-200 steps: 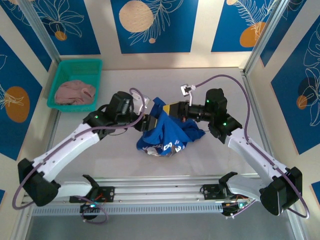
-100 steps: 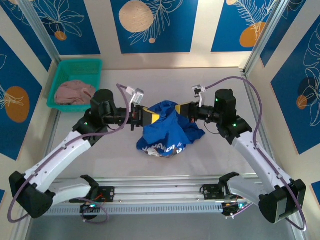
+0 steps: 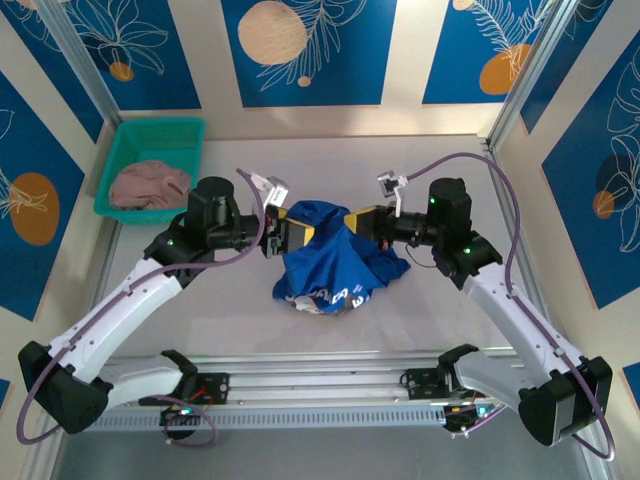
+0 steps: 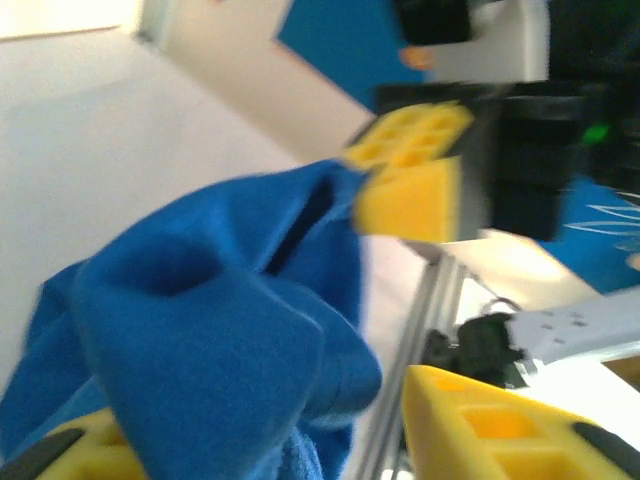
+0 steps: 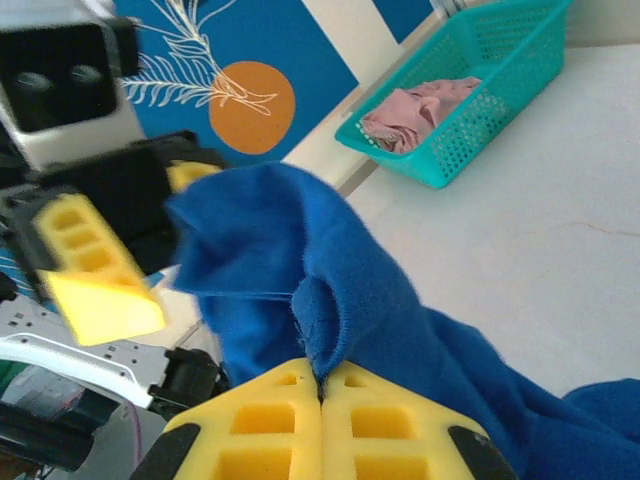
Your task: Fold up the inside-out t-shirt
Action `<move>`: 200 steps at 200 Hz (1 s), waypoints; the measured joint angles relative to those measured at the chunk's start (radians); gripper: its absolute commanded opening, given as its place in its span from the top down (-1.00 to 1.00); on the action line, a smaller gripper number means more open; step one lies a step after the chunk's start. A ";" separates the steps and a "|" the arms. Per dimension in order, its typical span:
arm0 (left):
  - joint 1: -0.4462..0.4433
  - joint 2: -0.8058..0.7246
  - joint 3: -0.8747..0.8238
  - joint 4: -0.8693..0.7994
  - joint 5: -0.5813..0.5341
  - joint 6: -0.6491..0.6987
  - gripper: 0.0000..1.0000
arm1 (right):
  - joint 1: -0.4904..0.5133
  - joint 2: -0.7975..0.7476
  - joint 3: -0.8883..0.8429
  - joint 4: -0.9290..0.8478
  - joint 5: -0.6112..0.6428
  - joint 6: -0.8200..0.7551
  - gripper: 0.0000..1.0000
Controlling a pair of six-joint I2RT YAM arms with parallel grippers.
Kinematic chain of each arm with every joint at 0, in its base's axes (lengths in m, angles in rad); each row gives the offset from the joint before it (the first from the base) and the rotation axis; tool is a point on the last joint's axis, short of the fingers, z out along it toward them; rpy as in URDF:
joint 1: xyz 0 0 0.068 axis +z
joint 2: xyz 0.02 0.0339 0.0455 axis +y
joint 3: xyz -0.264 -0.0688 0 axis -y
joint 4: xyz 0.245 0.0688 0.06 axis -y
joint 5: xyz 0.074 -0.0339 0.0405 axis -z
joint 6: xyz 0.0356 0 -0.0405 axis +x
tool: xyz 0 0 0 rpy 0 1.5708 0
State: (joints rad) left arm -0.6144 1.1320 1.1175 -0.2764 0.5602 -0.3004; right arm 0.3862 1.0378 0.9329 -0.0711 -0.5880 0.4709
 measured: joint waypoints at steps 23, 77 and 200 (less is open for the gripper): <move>0.000 0.000 0.004 -0.089 -0.153 0.040 -0.22 | 0.001 0.000 0.000 0.015 -0.008 0.019 1.00; -0.035 -0.047 0.034 -0.243 -0.449 0.120 -0.35 | 0.005 0.010 0.000 0.019 -0.008 0.031 1.00; -0.224 0.158 0.193 -0.336 -0.438 0.299 0.10 | 0.014 0.033 0.000 0.009 -0.007 0.029 1.00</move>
State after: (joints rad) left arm -0.8383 1.2896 1.3109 -0.6128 0.1223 -0.0010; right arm 0.4000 1.0710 0.9329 -0.0620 -0.5953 0.5003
